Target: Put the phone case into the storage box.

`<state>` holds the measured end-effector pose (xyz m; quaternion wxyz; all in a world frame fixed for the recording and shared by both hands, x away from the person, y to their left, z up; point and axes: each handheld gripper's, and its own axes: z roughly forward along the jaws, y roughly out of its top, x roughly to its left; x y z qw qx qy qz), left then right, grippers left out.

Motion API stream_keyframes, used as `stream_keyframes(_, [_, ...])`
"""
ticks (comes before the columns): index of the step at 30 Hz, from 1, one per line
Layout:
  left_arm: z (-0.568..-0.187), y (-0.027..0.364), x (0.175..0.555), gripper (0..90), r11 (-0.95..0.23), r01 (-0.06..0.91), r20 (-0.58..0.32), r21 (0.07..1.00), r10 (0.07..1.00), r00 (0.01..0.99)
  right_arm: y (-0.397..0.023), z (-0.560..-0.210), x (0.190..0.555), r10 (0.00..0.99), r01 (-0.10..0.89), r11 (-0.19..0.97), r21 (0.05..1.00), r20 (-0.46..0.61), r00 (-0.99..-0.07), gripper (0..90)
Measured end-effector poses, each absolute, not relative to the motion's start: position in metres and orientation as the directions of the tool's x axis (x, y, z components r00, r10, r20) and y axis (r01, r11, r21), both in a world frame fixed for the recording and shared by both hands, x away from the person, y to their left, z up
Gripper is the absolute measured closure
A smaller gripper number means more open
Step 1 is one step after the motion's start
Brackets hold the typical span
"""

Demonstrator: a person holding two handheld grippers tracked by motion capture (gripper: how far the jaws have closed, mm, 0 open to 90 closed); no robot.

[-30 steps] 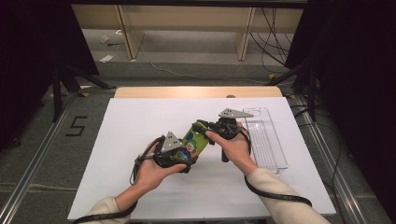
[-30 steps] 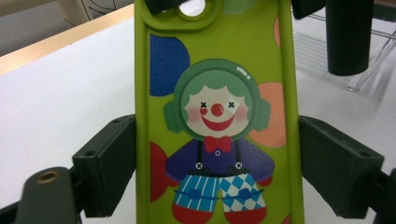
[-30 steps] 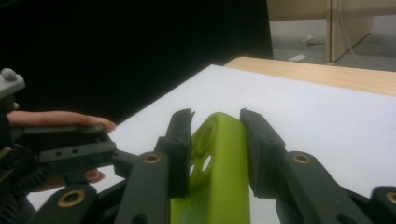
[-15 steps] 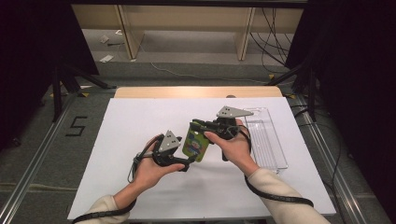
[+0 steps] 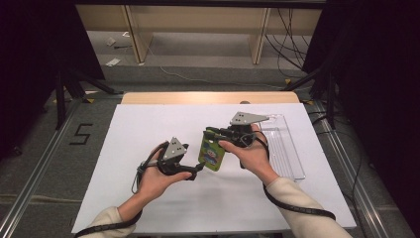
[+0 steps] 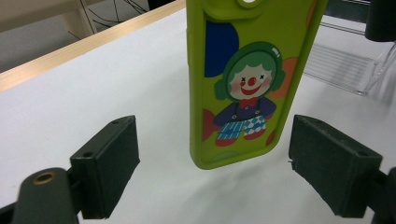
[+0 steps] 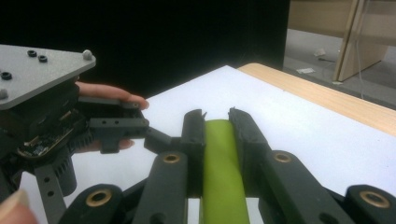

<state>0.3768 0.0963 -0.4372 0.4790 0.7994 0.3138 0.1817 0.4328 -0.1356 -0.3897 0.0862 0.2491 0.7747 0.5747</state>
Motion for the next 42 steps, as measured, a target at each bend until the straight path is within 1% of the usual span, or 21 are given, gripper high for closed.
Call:
stream_keyframes(18, [-0.4368, 0.0974, 0.3757, 16.1, -0.348, 0.32, -0.007, 0.881, 0.667, 0.745, -0.1406, -0.3865, 0.4371, 0.429, 0.237, 0.282, 0.93, 0.098, -0.898, 77.5])
stream_keyframes(42, [-0.4372, 0.0948, 0.3746, 16.9, -0.37, 0.306, 0.007, 0.877, 0.646, 0.763, -0.1399, -0.386, 0.4389, 0.297, 0.177, 0.378, 0.909, 0.061, -0.953, 77.5])
